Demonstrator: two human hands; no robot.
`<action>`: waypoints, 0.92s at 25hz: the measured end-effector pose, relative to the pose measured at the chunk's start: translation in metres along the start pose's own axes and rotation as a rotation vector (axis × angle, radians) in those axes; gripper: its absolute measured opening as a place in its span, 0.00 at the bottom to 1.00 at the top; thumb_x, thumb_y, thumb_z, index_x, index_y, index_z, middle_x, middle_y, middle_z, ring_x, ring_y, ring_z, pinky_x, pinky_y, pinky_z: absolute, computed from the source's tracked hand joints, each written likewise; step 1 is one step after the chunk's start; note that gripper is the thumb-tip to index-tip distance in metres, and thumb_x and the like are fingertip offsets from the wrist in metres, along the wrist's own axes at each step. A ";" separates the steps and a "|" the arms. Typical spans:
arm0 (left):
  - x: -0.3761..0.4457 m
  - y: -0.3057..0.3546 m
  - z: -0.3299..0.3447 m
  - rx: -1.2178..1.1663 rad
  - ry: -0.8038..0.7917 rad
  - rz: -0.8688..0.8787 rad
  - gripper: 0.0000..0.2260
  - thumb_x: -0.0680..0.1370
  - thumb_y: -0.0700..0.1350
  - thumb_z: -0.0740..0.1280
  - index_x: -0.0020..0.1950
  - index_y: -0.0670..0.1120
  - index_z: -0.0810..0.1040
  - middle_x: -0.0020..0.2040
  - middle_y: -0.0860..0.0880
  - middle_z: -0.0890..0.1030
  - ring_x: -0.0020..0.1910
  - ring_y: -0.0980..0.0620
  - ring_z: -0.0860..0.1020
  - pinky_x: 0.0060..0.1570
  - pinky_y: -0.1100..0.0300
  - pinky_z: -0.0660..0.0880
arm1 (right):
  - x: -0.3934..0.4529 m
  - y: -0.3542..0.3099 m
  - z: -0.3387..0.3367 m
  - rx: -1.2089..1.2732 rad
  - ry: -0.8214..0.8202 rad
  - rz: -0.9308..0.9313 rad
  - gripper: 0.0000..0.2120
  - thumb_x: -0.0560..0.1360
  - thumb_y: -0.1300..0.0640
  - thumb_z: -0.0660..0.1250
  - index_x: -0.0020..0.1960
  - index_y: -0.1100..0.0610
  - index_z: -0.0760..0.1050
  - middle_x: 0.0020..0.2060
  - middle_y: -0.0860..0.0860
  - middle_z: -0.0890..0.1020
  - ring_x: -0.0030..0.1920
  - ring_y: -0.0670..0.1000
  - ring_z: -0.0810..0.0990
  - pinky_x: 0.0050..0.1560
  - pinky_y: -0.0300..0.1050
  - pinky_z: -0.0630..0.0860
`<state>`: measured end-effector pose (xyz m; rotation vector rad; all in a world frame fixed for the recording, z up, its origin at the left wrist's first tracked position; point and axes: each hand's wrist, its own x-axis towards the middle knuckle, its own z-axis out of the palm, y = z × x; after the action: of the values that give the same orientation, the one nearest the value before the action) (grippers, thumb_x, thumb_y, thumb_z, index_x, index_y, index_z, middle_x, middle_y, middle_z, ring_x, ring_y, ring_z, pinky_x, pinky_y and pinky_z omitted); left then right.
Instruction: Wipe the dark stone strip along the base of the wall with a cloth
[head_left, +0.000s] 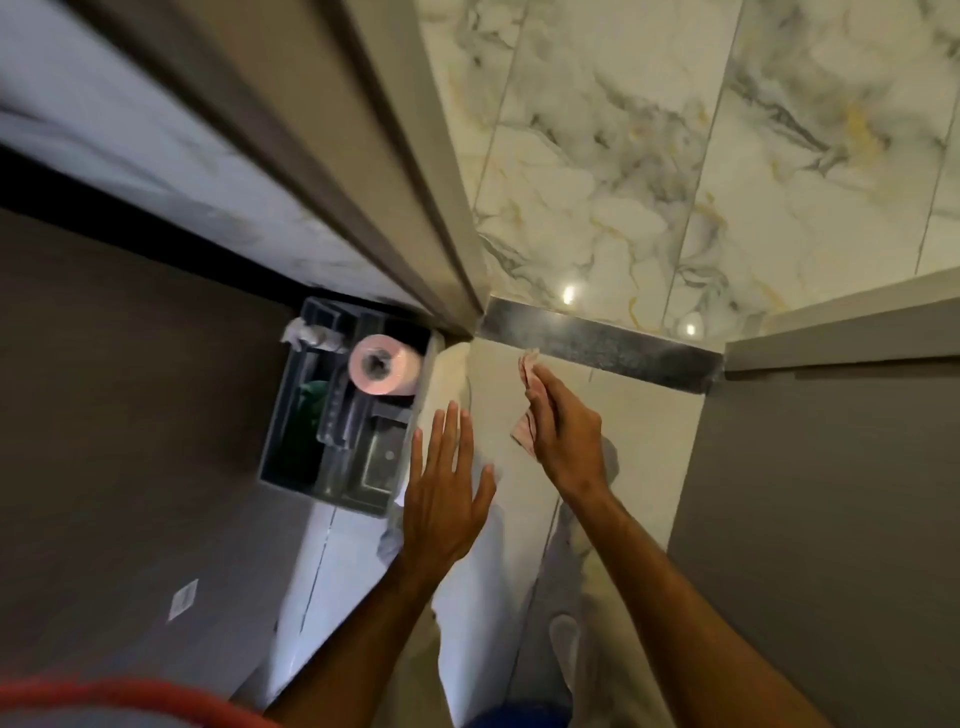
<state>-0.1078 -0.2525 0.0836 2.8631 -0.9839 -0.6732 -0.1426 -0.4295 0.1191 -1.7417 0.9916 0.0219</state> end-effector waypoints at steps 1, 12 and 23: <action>-0.014 -0.023 -0.005 -0.001 -0.007 -0.013 0.33 0.87 0.58 0.58 0.87 0.40 0.61 0.87 0.38 0.61 0.87 0.37 0.60 0.86 0.34 0.58 | -0.016 -0.009 0.014 -0.005 -0.004 -0.033 0.20 0.88 0.56 0.66 0.79 0.59 0.76 0.74 0.57 0.83 0.73 0.53 0.82 0.74 0.40 0.75; -0.007 -0.282 0.023 0.059 0.015 -0.053 0.37 0.87 0.61 0.40 0.88 0.38 0.54 0.88 0.35 0.56 0.89 0.37 0.55 0.88 0.38 0.51 | -0.071 0.006 0.267 -0.116 -0.249 -0.078 0.13 0.91 0.56 0.60 0.66 0.60 0.80 0.56 0.57 0.88 0.53 0.54 0.87 0.60 0.44 0.84; 0.096 -0.294 0.135 0.019 0.154 0.122 0.38 0.88 0.66 0.49 0.89 0.41 0.49 0.90 0.38 0.52 0.90 0.38 0.50 0.89 0.37 0.45 | -0.025 0.111 0.404 -0.585 -0.318 -0.112 0.33 0.91 0.42 0.49 0.91 0.54 0.44 0.91 0.54 0.46 0.92 0.54 0.44 0.92 0.56 0.44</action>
<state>0.0741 -0.0613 -0.1270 2.7921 -1.1343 -0.4288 -0.0520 -0.1008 -0.1261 -2.2314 0.6860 0.5483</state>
